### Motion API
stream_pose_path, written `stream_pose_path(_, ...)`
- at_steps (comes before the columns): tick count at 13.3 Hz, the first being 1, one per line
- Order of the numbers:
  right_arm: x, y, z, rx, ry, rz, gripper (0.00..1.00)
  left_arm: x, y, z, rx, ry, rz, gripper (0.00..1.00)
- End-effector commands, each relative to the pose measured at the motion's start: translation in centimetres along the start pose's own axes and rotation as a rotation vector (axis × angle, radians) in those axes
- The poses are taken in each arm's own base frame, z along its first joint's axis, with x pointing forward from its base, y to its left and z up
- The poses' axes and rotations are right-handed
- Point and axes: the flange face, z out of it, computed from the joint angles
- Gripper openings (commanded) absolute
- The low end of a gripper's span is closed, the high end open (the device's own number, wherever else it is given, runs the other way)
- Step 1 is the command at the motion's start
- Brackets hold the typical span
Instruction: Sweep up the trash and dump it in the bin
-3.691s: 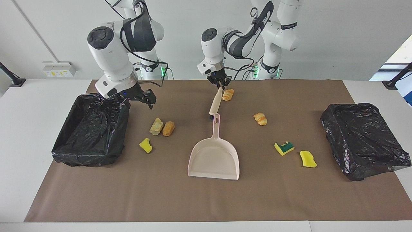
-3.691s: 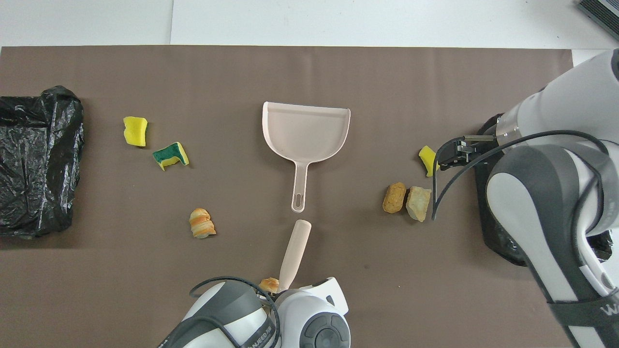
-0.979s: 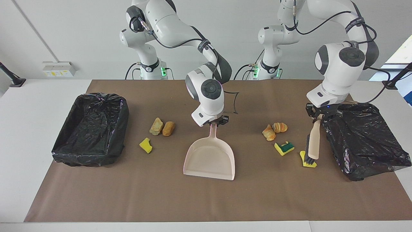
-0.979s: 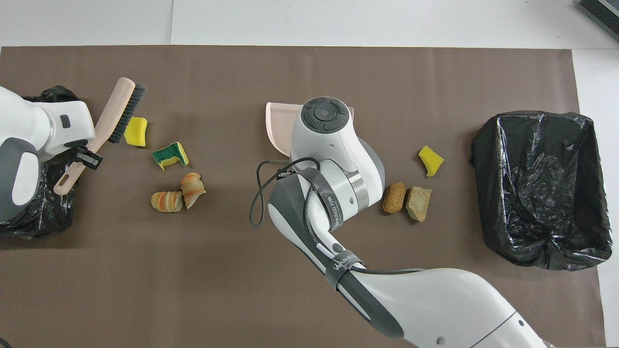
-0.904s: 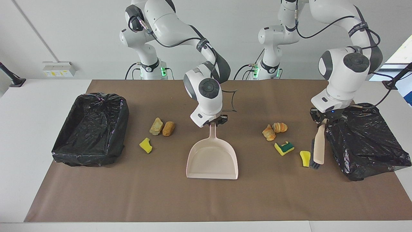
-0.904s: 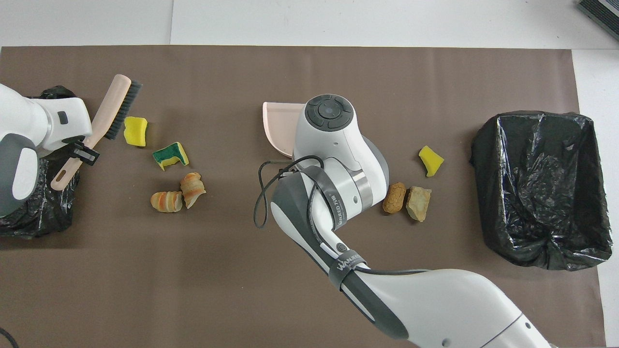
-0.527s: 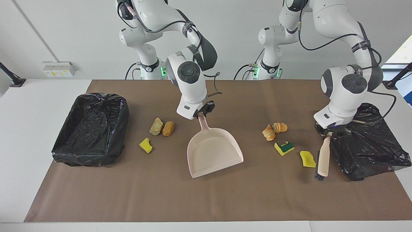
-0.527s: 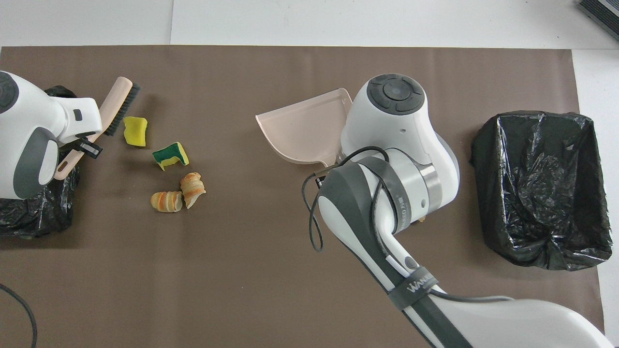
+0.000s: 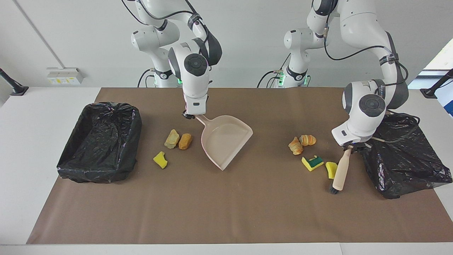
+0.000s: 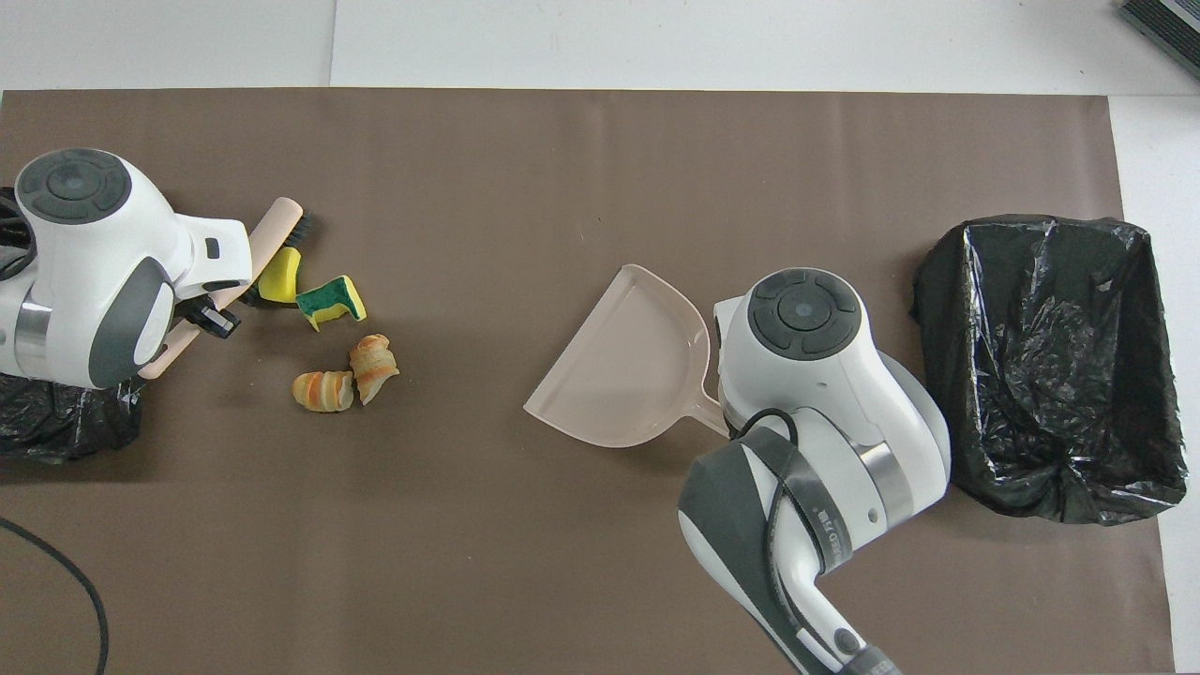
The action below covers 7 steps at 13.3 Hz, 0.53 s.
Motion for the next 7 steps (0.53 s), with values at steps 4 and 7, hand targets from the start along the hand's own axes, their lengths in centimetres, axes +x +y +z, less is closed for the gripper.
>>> stream_pose_path(4,-1.7,-0.7,3.6,-0.068,0.072,-0.219,0.0,-1.3,7.8,-3.3,-0.044,-0.148,-0.133,0.0)
stream_pose_path(7,-1.1,-0.6,4.0,-0.078,0.085,-0.211,0.0,-2.4,11.2,-6.7,-0.03,-0.164,-0.34,0.0)
